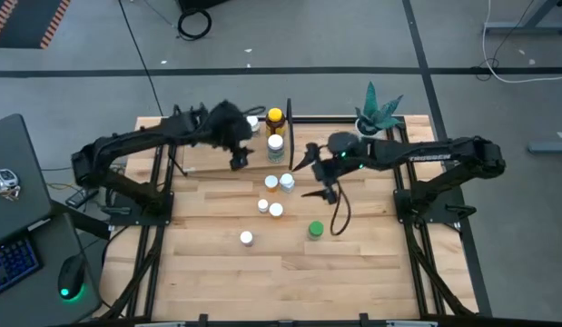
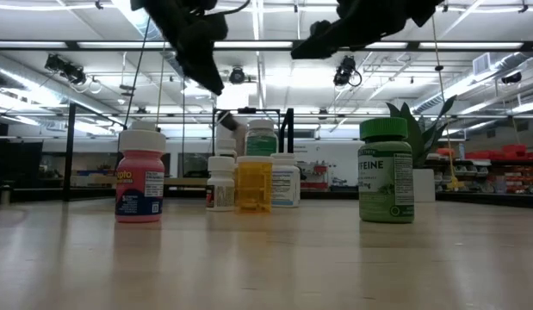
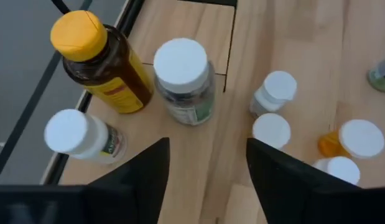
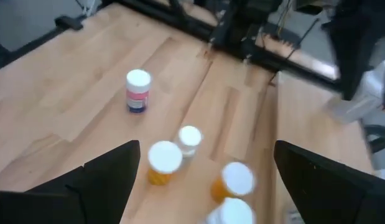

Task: Pick and place medicine bottles onto shelf by color
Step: Put the light green pill bottle on the shelf

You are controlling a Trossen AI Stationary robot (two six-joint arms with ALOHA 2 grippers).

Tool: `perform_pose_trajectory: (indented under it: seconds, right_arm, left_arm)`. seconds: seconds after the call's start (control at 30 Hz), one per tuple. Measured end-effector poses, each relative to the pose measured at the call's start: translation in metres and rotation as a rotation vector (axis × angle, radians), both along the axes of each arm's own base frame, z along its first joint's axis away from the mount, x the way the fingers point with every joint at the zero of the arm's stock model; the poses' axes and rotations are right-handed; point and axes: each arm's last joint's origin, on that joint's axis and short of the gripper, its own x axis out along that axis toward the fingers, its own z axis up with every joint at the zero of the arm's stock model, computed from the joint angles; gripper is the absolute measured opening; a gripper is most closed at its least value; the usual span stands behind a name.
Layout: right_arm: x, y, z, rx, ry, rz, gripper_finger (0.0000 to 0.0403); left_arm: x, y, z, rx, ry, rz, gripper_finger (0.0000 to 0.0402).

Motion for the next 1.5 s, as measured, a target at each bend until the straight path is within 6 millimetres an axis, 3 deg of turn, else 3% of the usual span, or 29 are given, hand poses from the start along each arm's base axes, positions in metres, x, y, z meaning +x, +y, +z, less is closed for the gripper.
perform_pose_trajectory:
  seconds: [0.17,0.4,0.73,1.17,1.33,1.5]
  right_arm:
    - [0.014,0.026,-0.015,0.069,0.159,0.019,0.0369]
    - [0.021,0.054,-0.033,0.098,0.407,-0.106,0.0345]
    - [0.028,0.084,-0.035,0.128,0.541,-0.227,0.0343]
    - [0.039,0.096,-0.042,0.258,0.741,-0.581,0.0343]
    - [0.040,0.101,-0.048,0.311,0.772,-0.666,0.0344]
    - [0.042,0.107,-0.059,0.339,0.808,-0.730,0.0344]
  left_arm:
    - [-0.016,-0.015,-0.012,0.025,-0.070,-0.024,0.0194]
    - [-0.037,-0.029,-0.018,0.085,-0.224,-0.044,0.0183]
    - [-0.069,-0.044,-0.027,0.066,-0.402,-0.003,0.0185]
    - [-0.092,-0.059,-0.042,0.068,-0.488,0.025,0.0183]
    - [-0.101,-0.069,-0.043,0.093,-0.535,0.002,0.0183]
    - [-0.112,-0.078,-0.057,0.119,-0.600,-0.026,0.0183]
